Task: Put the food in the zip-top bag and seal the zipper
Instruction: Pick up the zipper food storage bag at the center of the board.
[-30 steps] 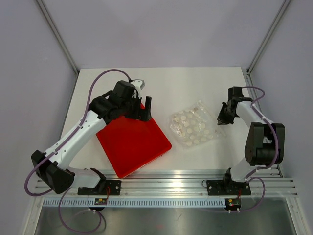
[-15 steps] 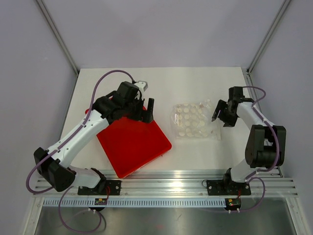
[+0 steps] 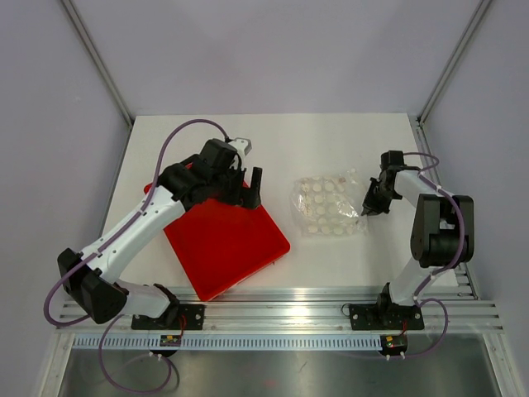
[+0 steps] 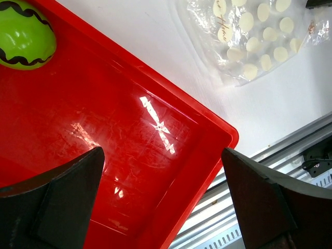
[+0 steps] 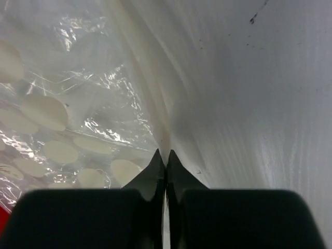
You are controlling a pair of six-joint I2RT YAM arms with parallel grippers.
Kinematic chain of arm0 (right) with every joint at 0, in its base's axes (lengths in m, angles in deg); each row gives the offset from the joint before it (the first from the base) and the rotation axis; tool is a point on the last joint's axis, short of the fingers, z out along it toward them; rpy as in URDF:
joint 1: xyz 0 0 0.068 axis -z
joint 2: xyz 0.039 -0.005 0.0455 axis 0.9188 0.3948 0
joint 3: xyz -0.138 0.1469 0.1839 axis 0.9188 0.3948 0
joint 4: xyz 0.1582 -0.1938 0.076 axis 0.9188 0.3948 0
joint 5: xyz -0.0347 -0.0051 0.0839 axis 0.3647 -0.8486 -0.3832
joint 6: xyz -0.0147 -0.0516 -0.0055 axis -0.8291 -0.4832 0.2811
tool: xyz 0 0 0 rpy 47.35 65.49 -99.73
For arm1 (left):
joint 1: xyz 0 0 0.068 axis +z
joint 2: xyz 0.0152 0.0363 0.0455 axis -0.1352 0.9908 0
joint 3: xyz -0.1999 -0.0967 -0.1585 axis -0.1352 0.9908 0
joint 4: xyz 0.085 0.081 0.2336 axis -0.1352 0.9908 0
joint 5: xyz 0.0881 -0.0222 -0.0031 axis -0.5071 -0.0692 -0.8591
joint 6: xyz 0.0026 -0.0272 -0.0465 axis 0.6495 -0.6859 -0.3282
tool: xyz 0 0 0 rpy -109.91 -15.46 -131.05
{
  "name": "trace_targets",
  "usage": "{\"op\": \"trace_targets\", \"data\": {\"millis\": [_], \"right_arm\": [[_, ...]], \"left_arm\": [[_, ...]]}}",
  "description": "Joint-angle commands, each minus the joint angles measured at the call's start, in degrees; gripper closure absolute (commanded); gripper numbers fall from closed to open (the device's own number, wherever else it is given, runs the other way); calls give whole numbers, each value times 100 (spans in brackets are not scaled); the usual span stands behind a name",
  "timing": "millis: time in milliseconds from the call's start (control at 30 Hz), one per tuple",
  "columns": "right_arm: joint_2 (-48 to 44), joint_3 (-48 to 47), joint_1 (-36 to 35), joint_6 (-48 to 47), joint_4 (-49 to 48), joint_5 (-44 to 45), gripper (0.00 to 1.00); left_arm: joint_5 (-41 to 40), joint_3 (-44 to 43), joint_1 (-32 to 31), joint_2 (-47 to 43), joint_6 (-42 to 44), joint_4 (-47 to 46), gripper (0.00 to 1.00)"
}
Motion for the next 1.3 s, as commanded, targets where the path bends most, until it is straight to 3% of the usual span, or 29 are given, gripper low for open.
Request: {"op": "trace_targets", "data": {"millis": [0,200,300,433,533,833,1067,1267], "right_arm": [[-534,-60,18,50,-119,70,100],[-1615,-94,-157,59,284,254,100],[-1976,-270,-683,120,610,491,98],[-2362,-446,-1676,330,1006,1666,100],[-2739,-385,-2108,480,1068,1994,100],[-3804,-297,-2645,323,840,1240,100],[-3840,-297,-2926,349,805,1186,100],[-3594,-420,-3390,419,831,1502,100]], "left_arm": [[-46,-170,-78,66,-75,-95,1],[401,-574,-131,259,-180,-218,1],[805,-855,-149,400,-294,-385,1],[1376,-1224,-149,636,-540,-622,1],[1614,-1654,-149,786,-821,-772,2],[2335,-2665,-149,1832,-1929,-1001,9],[2450,-3429,-359,2658,-2351,-949,11],[2292,-3545,-430,2966,-2527,-948,11]]}}
